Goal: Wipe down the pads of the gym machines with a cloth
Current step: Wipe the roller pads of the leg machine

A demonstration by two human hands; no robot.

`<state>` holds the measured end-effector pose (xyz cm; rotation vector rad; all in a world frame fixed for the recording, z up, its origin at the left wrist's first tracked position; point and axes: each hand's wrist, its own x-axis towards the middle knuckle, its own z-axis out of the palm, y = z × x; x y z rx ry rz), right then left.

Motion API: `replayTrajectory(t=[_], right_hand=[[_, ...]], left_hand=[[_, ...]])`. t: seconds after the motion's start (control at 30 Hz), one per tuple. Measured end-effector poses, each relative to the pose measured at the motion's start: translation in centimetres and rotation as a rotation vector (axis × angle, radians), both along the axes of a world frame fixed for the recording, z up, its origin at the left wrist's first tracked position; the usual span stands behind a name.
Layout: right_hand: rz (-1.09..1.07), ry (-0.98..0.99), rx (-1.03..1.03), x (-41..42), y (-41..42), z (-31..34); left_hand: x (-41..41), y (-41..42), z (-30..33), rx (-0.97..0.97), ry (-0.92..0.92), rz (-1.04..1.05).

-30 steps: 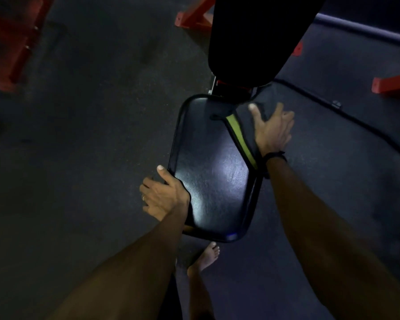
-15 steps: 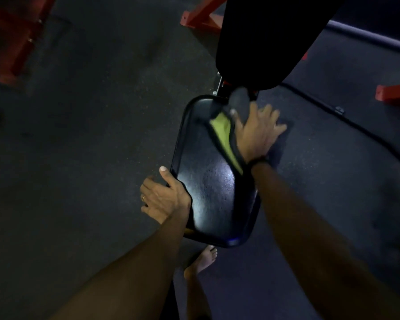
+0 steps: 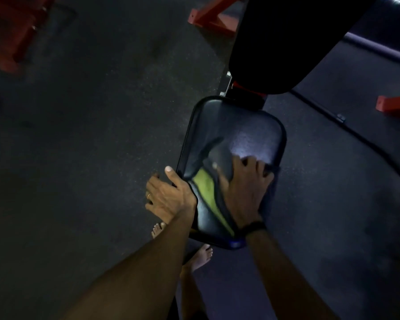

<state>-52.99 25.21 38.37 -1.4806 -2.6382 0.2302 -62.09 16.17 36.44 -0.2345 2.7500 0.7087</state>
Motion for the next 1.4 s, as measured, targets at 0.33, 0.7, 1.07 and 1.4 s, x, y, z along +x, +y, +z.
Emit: replayTrajectory(t=[0.33, 0.7, 1.07, 1.4], right_hand=[[-0.130, -0.015, 0.087, -9.1, 12.1, -2.3], [0.078, 0.079, 0.094, -8.0, 3.0, -1.0], [0.123, 0.039, 0.071, -5.3, -4.1, -0.9], [0.227, 0.092, 0.099, 5.7, -7.3, 0.3]], left_hand=[[0.0, -0.2, -0.3, 0.046, 0.006, 0.005], [0.4, -0.6, 0.1, 0.308, 0.107, 0.081], [0.0, -4.3, 2.4, 0.706, -0.046, 0.233], [-0.9, -7.7, 8.3, 0.510, 0.110, -0.001]])
